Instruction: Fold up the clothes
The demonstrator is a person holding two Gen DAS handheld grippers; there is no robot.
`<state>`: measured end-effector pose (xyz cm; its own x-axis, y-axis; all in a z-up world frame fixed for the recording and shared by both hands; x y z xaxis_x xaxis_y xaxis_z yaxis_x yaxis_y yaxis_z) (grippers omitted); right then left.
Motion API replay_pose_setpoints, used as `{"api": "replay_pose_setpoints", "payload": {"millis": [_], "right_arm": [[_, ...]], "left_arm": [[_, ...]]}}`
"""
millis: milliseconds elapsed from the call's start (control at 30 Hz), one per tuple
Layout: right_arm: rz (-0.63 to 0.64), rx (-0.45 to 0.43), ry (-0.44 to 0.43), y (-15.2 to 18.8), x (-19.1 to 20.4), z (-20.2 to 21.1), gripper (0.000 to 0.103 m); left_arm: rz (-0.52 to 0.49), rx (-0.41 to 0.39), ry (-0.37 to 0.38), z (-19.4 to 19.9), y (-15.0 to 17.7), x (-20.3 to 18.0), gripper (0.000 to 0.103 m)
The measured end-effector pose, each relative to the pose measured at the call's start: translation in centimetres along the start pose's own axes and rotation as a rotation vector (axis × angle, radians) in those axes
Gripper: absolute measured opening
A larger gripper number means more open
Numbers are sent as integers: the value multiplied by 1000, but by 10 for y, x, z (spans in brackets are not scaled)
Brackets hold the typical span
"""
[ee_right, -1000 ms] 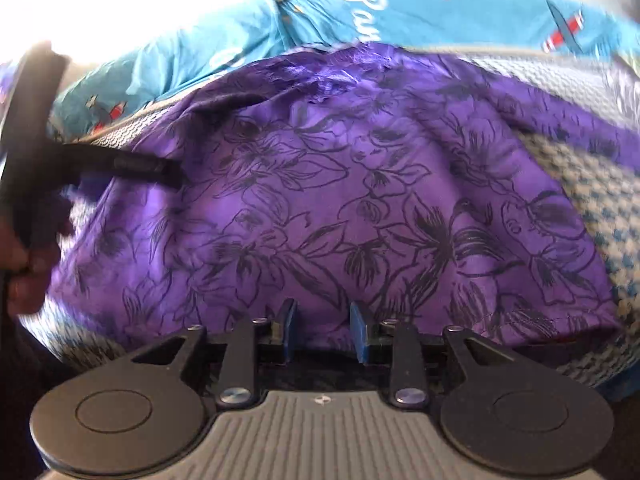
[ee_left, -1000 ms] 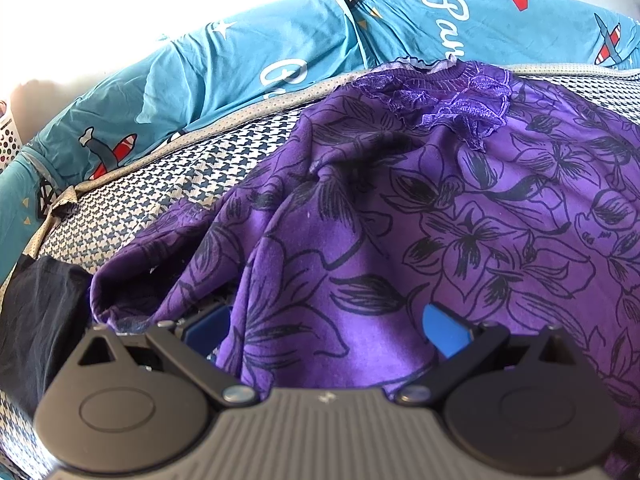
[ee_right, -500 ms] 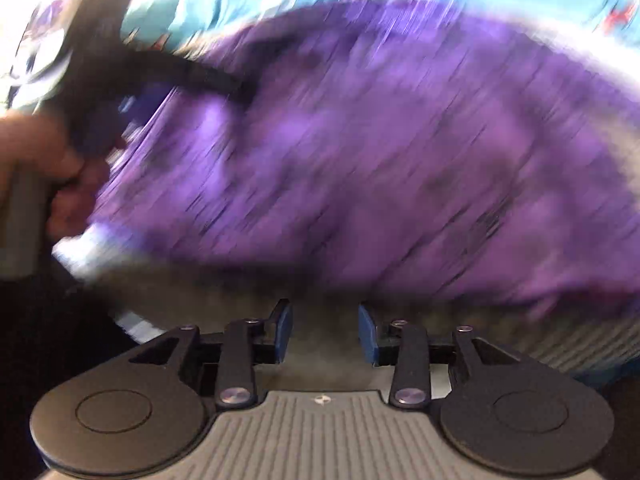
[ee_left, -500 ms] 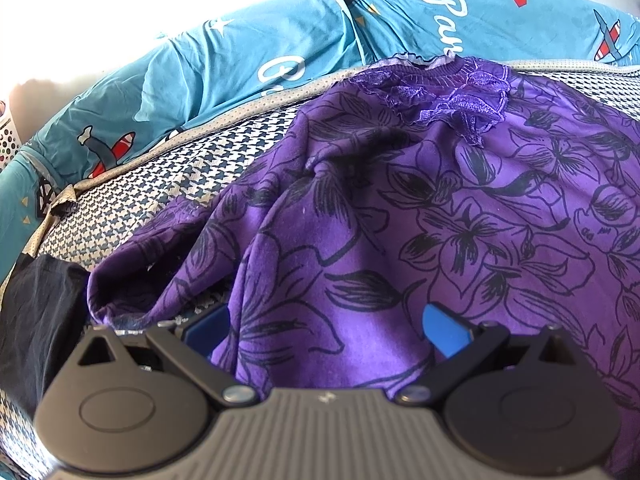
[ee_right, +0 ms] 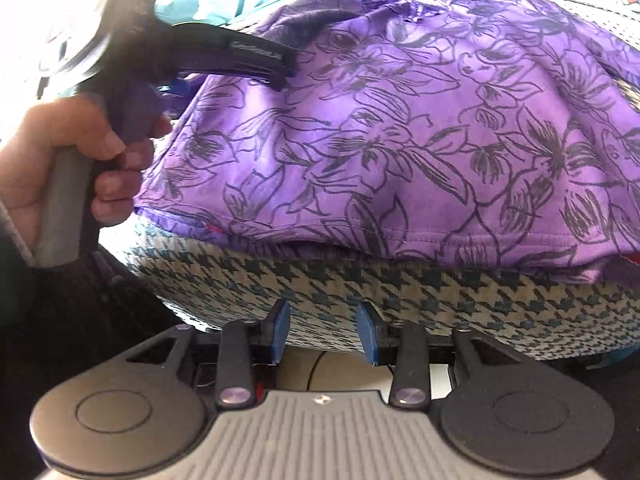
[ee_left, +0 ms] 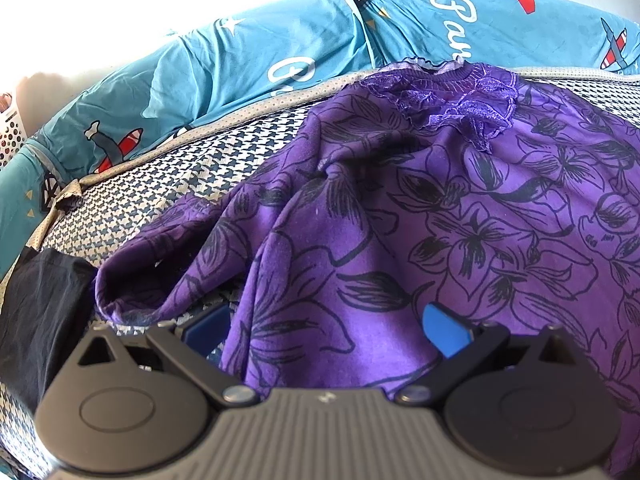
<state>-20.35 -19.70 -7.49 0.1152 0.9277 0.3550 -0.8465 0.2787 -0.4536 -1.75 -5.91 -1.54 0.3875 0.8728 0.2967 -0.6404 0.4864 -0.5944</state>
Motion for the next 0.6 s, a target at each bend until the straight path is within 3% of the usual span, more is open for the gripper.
{"api": "replay_pose_setpoints", "payload": {"millis": [600], "right_arm": [[-24,-20,-1,-4,0,1,37]], "left_arm": [[49,-17,-39,2,0,9,103]]}}
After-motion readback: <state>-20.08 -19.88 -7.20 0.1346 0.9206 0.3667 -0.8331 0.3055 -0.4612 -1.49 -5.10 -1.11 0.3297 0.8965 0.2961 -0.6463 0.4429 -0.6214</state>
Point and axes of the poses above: each gripper's, at about its wrist camera, not at the fingertips, and z roughly against the way its jaws point, x to its left, y to its underside, the point moved 2 cm from there along -z, roughly the way its jaws point, and after that the axes turned 8 degrees about -z, right-handed, at the moved point
